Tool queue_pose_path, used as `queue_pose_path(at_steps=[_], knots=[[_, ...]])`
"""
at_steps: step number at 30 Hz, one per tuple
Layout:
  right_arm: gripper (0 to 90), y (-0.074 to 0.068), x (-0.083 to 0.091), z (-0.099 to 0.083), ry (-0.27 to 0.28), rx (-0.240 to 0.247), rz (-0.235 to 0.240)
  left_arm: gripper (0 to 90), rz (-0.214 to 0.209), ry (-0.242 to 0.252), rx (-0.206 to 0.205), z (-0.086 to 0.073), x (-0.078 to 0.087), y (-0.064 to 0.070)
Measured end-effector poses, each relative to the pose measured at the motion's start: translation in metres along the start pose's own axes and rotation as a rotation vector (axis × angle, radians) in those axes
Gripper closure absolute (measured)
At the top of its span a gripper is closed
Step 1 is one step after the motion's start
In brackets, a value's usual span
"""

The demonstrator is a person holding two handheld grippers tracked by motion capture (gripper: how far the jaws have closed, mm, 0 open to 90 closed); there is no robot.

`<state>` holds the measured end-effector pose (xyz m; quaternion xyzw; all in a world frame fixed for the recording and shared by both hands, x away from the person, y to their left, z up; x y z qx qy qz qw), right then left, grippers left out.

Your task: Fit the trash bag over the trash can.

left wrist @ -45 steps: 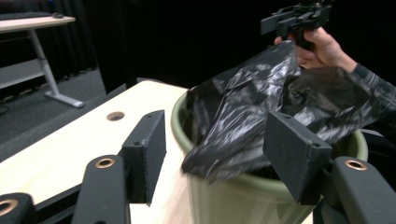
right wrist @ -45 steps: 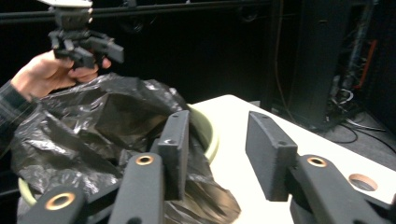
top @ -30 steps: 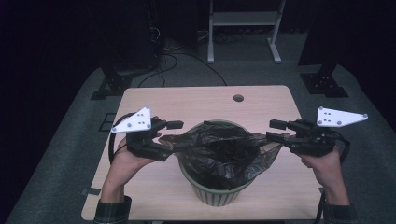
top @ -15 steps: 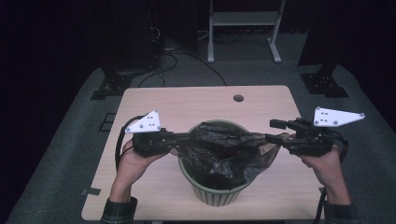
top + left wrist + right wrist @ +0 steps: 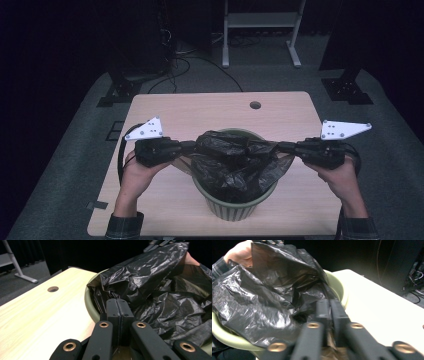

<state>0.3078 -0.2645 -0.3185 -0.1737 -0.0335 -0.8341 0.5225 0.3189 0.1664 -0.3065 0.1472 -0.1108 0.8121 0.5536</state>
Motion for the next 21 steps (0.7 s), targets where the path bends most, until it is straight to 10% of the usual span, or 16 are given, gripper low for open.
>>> queue_pose_path(at_steps=[21], knots=[[90.0, 0.054, -0.021, -0.004, 0.073, -0.115, -0.163, 89.6, 0.110, 0.022, 0.076, -0.025, -0.024, -0.039]])
Point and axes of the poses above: each handheld gripper's, and its own axes: x roughly backward along the jaws, z roughly out of its top, y roughly to its right, the point moved 1 cm from there along -x, roughly forward along the jaws, and after that the axes turned 4 degrees about -x, right-handed, at the moved point
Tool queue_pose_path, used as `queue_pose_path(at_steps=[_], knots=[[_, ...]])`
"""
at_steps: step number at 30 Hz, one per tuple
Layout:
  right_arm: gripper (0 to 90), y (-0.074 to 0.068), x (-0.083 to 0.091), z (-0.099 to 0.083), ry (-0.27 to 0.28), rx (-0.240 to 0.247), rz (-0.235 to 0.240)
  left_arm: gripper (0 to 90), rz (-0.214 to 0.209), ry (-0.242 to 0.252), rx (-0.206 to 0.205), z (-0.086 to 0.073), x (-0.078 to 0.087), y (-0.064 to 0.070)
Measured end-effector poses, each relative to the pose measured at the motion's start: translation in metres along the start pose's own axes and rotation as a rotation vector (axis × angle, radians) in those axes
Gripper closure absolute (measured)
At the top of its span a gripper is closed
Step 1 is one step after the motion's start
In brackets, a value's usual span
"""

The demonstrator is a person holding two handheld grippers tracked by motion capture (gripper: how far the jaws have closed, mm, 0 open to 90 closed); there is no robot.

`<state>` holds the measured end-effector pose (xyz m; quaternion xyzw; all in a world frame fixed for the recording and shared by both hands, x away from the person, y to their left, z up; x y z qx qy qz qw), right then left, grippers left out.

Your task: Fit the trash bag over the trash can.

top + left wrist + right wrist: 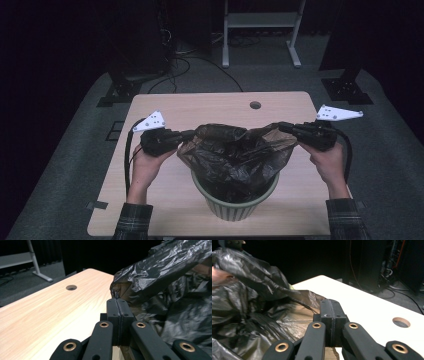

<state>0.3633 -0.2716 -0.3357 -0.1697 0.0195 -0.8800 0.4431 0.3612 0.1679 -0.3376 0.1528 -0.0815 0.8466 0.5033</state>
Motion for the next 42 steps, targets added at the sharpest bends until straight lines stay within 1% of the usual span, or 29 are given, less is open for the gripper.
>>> queue_pose_path(at_steps=[3, 6, 9, 16, 21, 23, 28, 32, 34, 36, 39, 42], knots=[[90.0, 0.003, -0.005, -0.003, -0.020, -0.001, -0.022, 89.6, 0.007, -0.024, 0.017, -0.006, -0.004, -0.003], [90.0, 0.006, -0.010, -0.008, -0.044, -0.012, -0.039, 89.6, 0.012, -0.053, 0.036, -0.011, -0.007, -0.005], [90.0, 0.009, -0.015, -0.015, -0.066, -0.019, -0.054, 89.6, 0.015, -0.075, 0.046, -0.017, -0.009, -0.008], [90.0, 0.014, -0.019, -0.030, -0.106, -0.038, -0.069, 89.6, 0.026, -0.135, 0.058, -0.031, -0.009, -0.009], [90.0, 0.014, -0.021, -0.041, -0.132, -0.040, -0.076, 89.6, 0.034, -0.181, 0.057, -0.042, -0.009, -0.009], [90.0, 0.014, -0.021, -0.046, -0.146, -0.040, -0.081, 89.6, 0.031, -0.191, 0.060, -0.046, -0.008, -0.009], [90.0, 0.018, -0.018, -0.058, -0.161, -0.058, -0.086, 89.6, 0.038, -0.218, 0.071, -0.055, -0.003, -0.011], [90.0, 0.020, -0.013, -0.066, -0.162, -0.071, -0.092, 89.6, 0.045, -0.237, 0.081, -0.064, 0.003, -0.012], [90.0, 0.021, -0.010, -0.069, -0.167, -0.079, -0.096, 89.7, 0.048, -0.254, 0.091, -0.068, 0.006, -0.013], [90.0, 0.023, -0.007, -0.072, -0.167, -0.080, -0.104, 89.7, 0.062, -0.278, 0.089, -0.072, 0.009, -0.014], [90.0, 0.026, -0.001, -0.076, -0.169, -0.089, -0.113, 89.7, 0.056, -0.290, 0.096, -0.077, 0.013, -0.014], [90.0, 0.026, 0.001, -0.081, -0.185, -0.091, -0.115, 89.6, 0.038, -0.300, 0.095, -0.081, 0.013, -0.014]])
Point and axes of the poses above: each handheld gripper's, and its own axes: x roughly backward along the jaws, z roughly out of its top, y roughly to its right, the point moved 1 cm from there along -x, roughly forward along the jaws, and after that the axes turned 4 degrees about -x, right-handed, at the moved point
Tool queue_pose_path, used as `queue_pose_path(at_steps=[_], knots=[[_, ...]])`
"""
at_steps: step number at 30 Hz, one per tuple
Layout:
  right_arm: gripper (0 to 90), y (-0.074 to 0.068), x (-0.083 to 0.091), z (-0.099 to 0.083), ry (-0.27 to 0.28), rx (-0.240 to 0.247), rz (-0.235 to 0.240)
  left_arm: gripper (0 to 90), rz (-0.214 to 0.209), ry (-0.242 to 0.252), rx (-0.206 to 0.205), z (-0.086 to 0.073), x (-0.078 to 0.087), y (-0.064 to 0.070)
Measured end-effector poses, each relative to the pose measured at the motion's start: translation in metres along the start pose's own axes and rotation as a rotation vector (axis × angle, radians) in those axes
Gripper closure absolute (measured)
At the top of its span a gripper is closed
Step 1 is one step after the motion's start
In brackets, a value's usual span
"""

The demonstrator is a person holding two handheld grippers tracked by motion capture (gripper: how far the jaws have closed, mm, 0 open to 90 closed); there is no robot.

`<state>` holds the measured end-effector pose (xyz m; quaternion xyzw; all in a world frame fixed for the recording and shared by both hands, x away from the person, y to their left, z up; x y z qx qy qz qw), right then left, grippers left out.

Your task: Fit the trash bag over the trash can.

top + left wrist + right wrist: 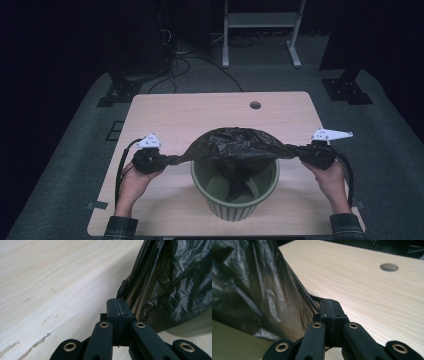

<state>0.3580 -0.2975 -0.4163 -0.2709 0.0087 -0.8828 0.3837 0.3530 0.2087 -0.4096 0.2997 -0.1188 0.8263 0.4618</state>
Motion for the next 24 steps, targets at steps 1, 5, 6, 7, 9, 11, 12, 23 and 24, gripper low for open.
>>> queue_pose_path(at_steps=[1, 5, 6, 7, 9, 11, 12, 23, 24], knots=[[90.0, -0.001, 0.000, 0.000, 0.001, 0.006, -0.003, 88.5, 0.006, 0.005, -0.002, 0.000, 0.000, 0.000], [76.6, -0.002, 0.005, 0.005, 0.046, 0.006, -0.002, 74.0, -0.001, 0.080, 0.014, 0.003, 0.009, -0.001], [75.0, -0.003, 0.009, 0.007, 0.061, 0.010, 0.001, 71.0, -0.002, 0.098, 0.017, 0.005, 0.013, -0.001], [73.1, -0.004, 0.012, 0.009, 0.077, 0.008, -0.001, 68.5, -0.001, 0.116, 0.017, 0.007, 0.018, -0.001], [71.4, -0.004, 0.019, 0.013, 0.097, 0.011, 0.007, 62.5, 0.000, 0.149, 0.012, 0.011, 0.028, -0.001], [69.0, -0.005, 0.027, 0.016, 0.117, 0.014, 0.002, 58.3, 0.009, 0.175, 0.008, 0.014, 0.037, 0.000], [66.8, -0.005, 0.031, 0.018, 0.127, 0.013, 0.002, 56.7, 0.009, 0.188, 0.005, 0.015, 0.041, 0.000], [55.3, -0.007, 0.064, 0.022, 0.201, 0.008, 0.024, 40.6, -0.078, 0.288, -0.117, 0.038, 0.057, 0.032], [55.9, -0.008, 0.064, 0.022, 0.202, 0.011, 0.023, 40.2, -0.093, 0.300, -0.128, 0.041, 0.057, 0.034]])
Point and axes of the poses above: each handheld gripper's, and its own axes: x roughly backward along the jaws, z roughly out of its top, y roughly to its right, the point moved 1 cm from there along -x, roughly forward along the jaws, and after that the axes turned 4 degrees about -x, right-handed, at the moved point
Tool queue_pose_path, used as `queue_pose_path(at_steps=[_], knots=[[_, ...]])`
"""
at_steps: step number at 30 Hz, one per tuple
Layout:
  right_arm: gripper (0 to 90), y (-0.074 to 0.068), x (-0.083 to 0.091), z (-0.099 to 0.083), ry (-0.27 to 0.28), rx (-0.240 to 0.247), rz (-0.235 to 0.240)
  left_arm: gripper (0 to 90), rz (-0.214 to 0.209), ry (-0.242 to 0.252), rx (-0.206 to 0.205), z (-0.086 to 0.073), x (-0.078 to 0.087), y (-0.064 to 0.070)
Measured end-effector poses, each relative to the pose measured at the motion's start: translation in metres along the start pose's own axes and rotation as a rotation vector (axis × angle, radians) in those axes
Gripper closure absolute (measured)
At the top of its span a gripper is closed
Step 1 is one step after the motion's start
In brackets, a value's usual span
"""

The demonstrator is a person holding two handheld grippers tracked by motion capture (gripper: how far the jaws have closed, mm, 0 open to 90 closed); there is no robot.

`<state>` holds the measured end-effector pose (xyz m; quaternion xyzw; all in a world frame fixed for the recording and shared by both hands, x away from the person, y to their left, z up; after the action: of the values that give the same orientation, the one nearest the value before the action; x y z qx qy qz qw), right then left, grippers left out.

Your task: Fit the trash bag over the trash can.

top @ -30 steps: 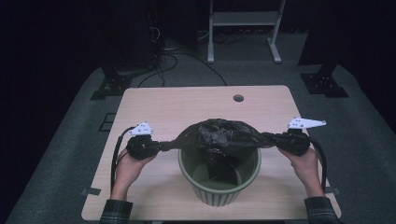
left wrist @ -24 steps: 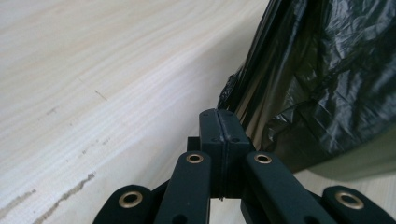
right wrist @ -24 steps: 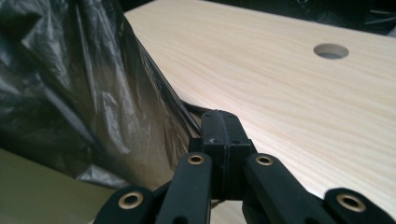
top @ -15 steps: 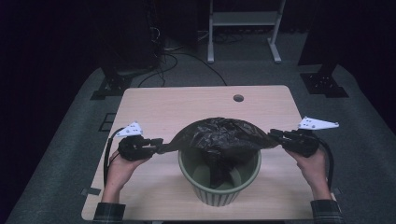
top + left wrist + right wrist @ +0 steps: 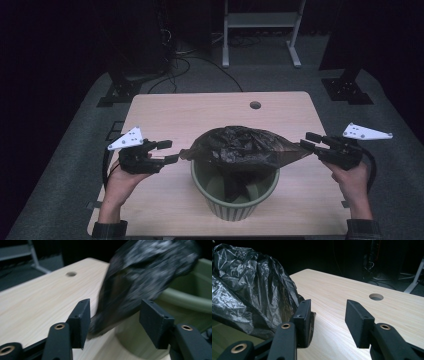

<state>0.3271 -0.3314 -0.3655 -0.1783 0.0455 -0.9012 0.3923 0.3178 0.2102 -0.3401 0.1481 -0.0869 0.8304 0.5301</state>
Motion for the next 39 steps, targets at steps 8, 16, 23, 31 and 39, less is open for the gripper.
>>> queue_pose_path(at_steps=[8, 16, 23, 31, 39], knots=[[62.4, -0.005, -0.001, 0.001, -0.006, 0.017, 0.010, 36.8, -0.089, 0.039, -0.067, 0.026, -0.021, 0.018], [68.2, -0.005, 0.000, 0.001, 0.001, 0.017, 0.015, 51.2, -0.138, 0.032, -0.097, 0.036, -0.043, 0.025], [90.0, -0.010, 0.001, 0.001, -0.007, 0.043, 0.023, 89.6, -0.173, 0.016, -0.113, 0.041, -0.043, 0.032], [90.0, -0.018, 0.002, -0.003, 0.000, 0.045, 0.056, 89.7, -0.218, 0.017, -0.119, 0.039, -0.027, 0.045], [90.0, -0.032, -0.004, -0.012, -0.028, 0.046, 0.087, 89.7, -0.238, 0.038, -0.074, 0.022, -0.009, 0.051]])
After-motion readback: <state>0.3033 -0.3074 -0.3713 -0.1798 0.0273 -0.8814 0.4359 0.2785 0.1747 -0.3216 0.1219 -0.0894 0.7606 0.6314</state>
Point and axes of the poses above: each handheld gripper's, and its own axes: x roughly backward along the jaws, z roughly out of its top, y roughly to its right, the point moved 1 cm from there along -x, roughly forward along the jaws, and after that the axes turned 4 degrees about -x, right-handed, at the moved point
